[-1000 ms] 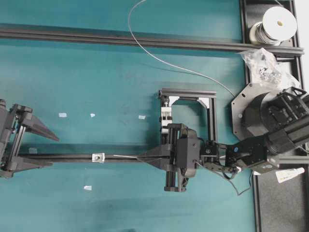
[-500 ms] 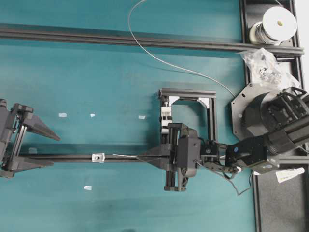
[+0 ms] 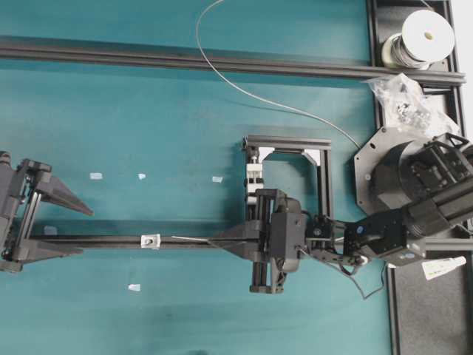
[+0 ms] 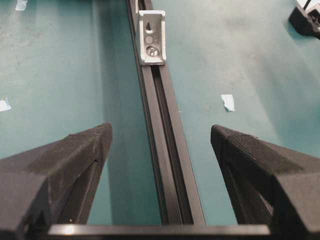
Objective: Insert the wire through the hole in the metal fitting.
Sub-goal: 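Align the wire tip with the hole in the white bracket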
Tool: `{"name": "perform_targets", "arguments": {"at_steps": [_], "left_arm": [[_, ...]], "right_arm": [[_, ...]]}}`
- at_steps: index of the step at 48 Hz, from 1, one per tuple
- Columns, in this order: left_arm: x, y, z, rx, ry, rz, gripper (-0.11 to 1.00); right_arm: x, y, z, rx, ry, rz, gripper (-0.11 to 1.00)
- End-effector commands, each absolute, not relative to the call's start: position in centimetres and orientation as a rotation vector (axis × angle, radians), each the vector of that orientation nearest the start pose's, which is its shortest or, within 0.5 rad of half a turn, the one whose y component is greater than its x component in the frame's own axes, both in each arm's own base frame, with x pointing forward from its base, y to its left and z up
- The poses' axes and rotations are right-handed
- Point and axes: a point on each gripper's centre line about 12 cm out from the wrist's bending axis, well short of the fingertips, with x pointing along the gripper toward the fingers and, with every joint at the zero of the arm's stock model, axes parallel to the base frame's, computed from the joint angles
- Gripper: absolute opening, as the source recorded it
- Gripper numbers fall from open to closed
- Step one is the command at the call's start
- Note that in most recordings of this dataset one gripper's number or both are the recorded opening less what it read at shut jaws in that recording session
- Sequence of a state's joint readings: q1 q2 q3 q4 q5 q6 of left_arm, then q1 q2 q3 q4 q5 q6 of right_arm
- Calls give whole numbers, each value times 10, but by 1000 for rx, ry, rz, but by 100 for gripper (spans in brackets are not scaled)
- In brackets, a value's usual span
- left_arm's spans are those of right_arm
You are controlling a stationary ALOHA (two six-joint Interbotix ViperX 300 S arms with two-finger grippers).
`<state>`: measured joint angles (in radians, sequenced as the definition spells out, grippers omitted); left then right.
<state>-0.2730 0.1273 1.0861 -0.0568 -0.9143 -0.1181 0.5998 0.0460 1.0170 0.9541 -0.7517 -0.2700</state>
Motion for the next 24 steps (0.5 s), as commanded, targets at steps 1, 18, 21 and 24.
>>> {"name": "perform_targets", "arguments": {"at_steps": [1,18,21,24], "left_arm": [[309,-80,107,-106,287,-204,87],[309,-80,107,-107,287,-203,87],[309,-80,107,-107,287,-203,87],[309,-80,107,-106,287,-204,87]], "right_arm": [[291,120,117,208,424,-103,-1],[292,121,117,201,415,-103,-1],[293,121,117,199,414,-104,-1],[293,121,118,196,410,-101,-1]]}}
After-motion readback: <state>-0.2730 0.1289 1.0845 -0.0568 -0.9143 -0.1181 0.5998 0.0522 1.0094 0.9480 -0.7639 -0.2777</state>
